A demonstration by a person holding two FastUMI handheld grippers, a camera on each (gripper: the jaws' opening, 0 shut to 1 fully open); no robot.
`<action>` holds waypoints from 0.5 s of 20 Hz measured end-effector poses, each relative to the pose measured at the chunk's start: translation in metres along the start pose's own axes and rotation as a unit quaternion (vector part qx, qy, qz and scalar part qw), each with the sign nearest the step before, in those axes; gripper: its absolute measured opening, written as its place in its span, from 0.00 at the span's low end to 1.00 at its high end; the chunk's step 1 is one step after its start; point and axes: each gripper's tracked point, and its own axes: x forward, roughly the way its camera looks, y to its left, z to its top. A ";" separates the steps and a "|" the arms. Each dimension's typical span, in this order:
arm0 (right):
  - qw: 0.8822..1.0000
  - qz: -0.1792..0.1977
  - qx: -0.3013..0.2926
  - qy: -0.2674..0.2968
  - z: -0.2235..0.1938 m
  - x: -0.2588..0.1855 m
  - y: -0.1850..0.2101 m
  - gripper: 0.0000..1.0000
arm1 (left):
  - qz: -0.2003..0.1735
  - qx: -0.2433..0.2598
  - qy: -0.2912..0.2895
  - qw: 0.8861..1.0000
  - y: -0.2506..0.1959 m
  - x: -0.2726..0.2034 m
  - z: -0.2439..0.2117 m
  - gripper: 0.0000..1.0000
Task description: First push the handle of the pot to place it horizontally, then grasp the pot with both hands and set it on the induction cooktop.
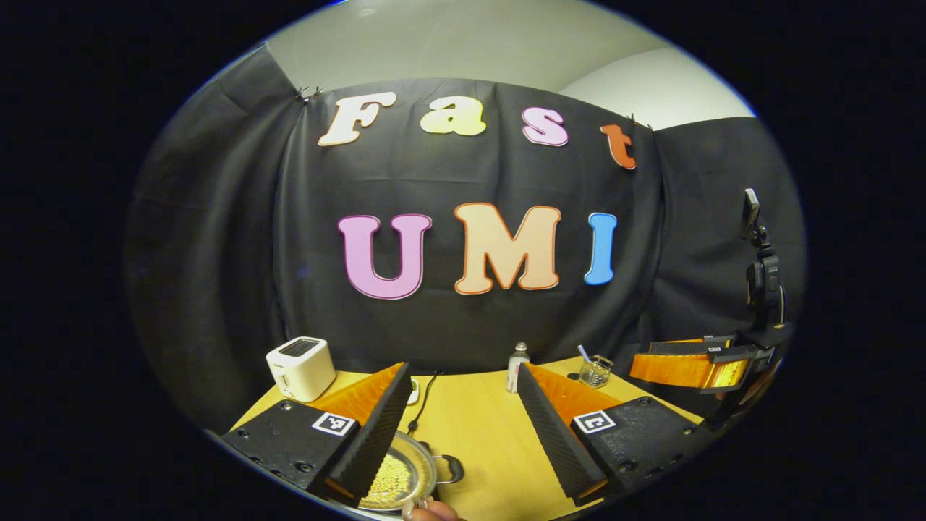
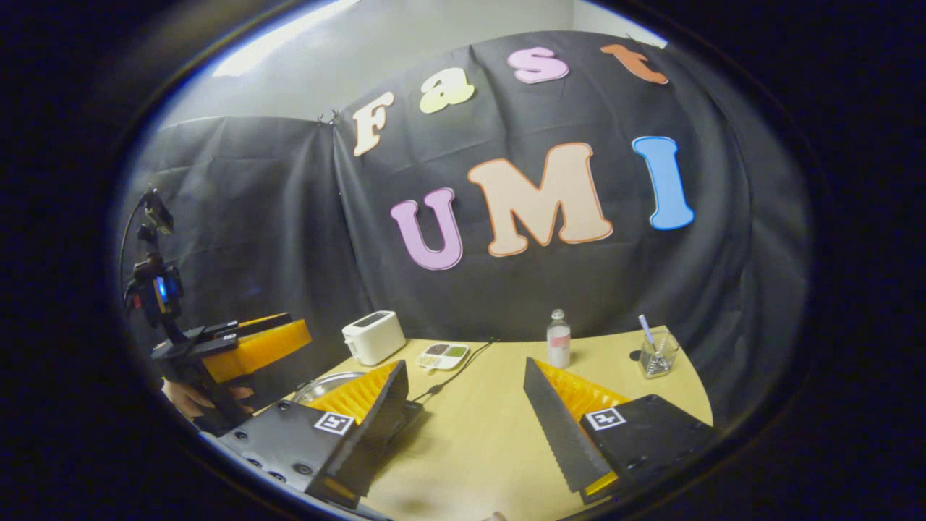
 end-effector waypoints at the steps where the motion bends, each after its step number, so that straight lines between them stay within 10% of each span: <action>1: 1.000 0.002 0.003 -0.002 0.002 -0.008 -0.006 0.99 | -0.001 0.003 -0.001 1.000 -0.010 -0.002 0.002 0.94; 10: 1.000 0.008 0.013 -0.011 0.010 -0.056 -0.033 0.99 | 0.006 -0.013 0.006 1.000 -0.075 -0.024 0.000 0.94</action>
